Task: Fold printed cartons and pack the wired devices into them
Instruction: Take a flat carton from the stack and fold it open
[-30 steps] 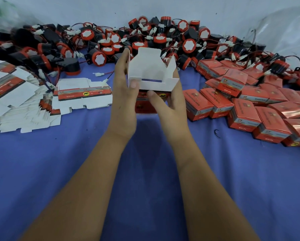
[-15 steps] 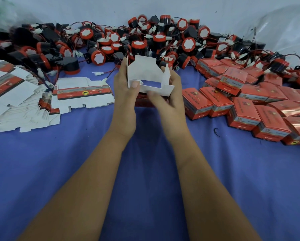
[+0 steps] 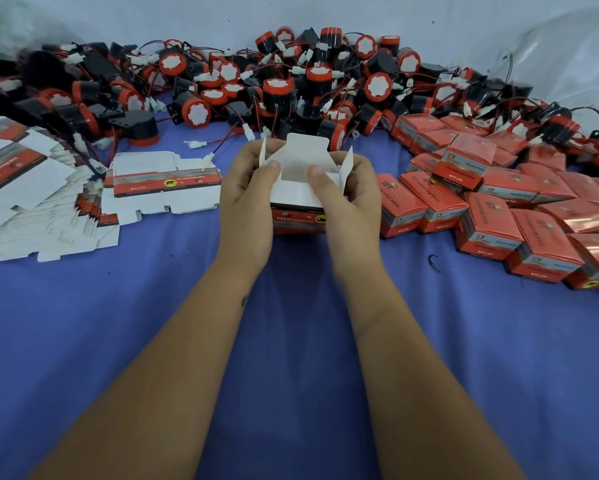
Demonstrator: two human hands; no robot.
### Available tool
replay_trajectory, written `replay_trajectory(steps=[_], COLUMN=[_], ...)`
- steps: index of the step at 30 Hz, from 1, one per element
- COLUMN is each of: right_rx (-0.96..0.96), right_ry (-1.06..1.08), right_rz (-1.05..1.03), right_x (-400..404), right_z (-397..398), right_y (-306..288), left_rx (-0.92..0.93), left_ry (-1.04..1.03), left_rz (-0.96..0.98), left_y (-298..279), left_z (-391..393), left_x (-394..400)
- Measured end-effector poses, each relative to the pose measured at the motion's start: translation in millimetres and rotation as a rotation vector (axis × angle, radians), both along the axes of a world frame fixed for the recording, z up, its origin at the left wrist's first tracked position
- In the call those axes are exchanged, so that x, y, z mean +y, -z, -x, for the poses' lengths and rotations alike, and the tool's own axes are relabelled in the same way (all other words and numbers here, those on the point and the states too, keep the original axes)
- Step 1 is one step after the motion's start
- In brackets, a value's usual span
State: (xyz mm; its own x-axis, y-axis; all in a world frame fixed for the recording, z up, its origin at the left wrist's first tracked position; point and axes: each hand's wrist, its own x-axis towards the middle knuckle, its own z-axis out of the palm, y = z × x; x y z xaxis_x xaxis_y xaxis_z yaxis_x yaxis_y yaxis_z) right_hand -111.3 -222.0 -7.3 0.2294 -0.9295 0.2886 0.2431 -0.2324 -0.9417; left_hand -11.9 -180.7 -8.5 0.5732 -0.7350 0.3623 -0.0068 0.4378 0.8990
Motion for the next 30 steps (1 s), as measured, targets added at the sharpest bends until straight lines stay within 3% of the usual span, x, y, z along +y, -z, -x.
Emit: replay_trajectory(steps=[8,13,15,26,30], right_rx=[0.044,0.029,0.040,0.032,-0.147], right_ry=[0.035,-0.086,-0.099,-0.094,-0.235], right_rz=[0.041,-0.017,-0.009,-0.024,-0.198], right_x=[0,-2,-4,-3,-6], right_z=[-5,-7,-7,-6,-4], right_y=[4,9,9,7,4], left_rx=[0.031,0.246,0.275,0.043,0.102], left_ry=[0.065,0.226,0.201,0.181,0.163], left_rz=[-0.154,-0.095,-0.107,-0.132,-0.134], left_y=[3,7,6,7,7], left_z=[-2,-8,-11,-12,-9], left_x=[-6,-7,-7,-6,-5])
